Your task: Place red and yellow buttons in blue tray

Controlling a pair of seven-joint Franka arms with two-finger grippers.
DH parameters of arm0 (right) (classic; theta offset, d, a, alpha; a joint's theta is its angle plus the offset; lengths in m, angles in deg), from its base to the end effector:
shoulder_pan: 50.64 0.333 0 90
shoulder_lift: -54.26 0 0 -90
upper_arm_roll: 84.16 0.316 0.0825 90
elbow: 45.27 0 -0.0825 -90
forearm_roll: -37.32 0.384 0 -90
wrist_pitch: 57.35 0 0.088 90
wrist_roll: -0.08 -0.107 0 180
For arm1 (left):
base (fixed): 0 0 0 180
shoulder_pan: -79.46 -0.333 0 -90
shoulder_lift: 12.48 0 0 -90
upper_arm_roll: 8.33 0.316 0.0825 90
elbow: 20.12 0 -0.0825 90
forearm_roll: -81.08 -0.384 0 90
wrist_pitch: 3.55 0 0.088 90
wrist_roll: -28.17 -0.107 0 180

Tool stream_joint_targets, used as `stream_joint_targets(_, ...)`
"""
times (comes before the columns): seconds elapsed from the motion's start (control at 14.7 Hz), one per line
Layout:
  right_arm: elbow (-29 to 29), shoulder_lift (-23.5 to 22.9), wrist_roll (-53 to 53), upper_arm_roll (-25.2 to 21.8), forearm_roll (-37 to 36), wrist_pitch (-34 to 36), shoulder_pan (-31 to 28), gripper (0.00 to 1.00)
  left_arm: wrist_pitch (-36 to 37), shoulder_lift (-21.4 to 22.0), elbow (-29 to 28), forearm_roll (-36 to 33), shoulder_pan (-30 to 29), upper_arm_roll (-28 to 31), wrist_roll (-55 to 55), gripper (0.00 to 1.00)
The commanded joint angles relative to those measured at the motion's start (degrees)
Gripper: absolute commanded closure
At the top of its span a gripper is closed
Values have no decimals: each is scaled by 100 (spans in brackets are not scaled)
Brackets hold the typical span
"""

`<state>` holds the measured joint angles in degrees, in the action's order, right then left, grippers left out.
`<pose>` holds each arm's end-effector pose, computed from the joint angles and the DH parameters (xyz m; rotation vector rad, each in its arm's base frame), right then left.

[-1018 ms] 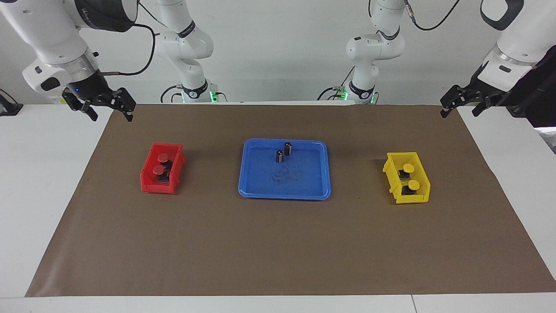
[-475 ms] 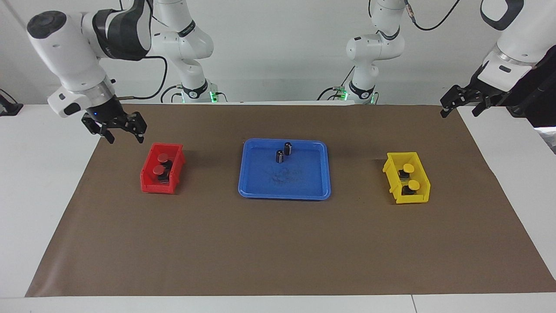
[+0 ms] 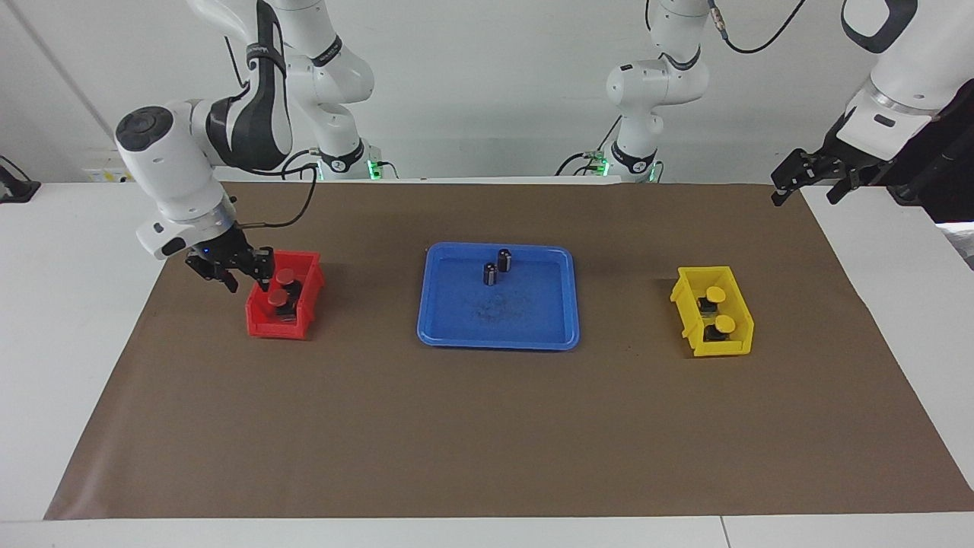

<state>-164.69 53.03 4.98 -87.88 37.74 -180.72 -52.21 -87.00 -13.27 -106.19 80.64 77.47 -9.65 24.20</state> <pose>0.5523 -0.0507 0.4197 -3.1401 0.0167 -0.0750 0.5472 0.0074 0.6392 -3.1340 0.0893 0.0937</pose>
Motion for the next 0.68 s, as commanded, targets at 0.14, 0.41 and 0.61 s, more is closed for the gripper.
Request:
stream_joint_targets(0.14, -459, 44, 81, 3, 81, -538, 139, 45, 47, 166, -182, -36, -21, -17, -33, 0)
stream_joint_targets(0.41, -714, 0, 502, 3, 90, -899, 139, 44, -14, 158, -182, -27, 75, -87, -42, 0)
stream_joint_targets(0.61, -890, 35, 767, -6, 90, -1039, 122, 44, -14, 166, -182, -27, 172, -87, -7, 0)
